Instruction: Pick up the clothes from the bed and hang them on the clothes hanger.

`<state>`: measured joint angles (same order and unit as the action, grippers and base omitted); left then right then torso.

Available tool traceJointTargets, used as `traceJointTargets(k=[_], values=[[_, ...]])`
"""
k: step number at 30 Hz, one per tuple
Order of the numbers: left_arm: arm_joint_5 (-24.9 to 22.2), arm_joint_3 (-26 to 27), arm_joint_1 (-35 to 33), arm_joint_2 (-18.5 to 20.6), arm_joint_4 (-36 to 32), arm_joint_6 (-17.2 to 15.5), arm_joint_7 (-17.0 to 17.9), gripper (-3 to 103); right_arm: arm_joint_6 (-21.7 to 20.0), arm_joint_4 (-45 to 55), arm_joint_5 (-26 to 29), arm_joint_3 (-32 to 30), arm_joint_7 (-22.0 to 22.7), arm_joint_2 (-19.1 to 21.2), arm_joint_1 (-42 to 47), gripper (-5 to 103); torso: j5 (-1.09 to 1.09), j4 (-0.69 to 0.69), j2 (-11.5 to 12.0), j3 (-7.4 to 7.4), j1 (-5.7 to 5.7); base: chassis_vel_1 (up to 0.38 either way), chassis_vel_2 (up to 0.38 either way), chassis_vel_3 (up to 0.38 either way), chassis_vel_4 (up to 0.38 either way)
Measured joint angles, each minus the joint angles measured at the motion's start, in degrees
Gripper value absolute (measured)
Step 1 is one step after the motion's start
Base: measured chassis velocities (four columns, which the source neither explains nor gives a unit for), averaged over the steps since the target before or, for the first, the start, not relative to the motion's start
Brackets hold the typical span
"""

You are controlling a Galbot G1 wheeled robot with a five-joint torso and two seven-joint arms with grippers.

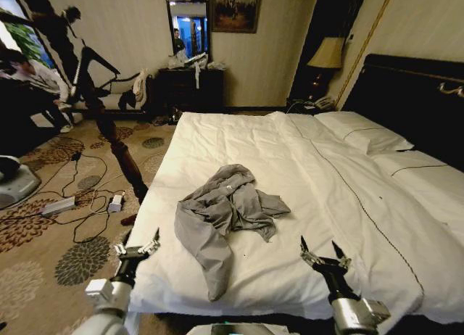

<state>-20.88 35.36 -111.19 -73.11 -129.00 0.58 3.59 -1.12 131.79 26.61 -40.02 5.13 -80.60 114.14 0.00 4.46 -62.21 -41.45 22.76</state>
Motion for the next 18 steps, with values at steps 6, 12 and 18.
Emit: traceJointTargets(k=[6,12,18], values=[[2.46,-9.91,-2.02,2.48,5.35,1.35,-0.29,100,-7.80,-7.88,6.73,1.13,0.78,4.85,-8.32,100,0.01,0.00,0.00,-0.01,0.00,0.000,0.000,0.000,0.000],[3.89,-15.50,-1.44,2.67,7.08,0.46,-0.14,100,-10.17,-13.64,8.68,2.61,0.82,9.18,-14.35,100,0.01,-0.01,0.00,0.00,0.00,0.000,0.000,0.000,0.000],[4.67,-21.34,-0.55,3.53,8.74,-2.73,-0.08,100,-12.27,-20.46,15.48,7.57,0.15,12.20,-22.86,100,0.02,-0.01,0.00,-0.01,0.00,0.000,0.000,0.000,0.000]])
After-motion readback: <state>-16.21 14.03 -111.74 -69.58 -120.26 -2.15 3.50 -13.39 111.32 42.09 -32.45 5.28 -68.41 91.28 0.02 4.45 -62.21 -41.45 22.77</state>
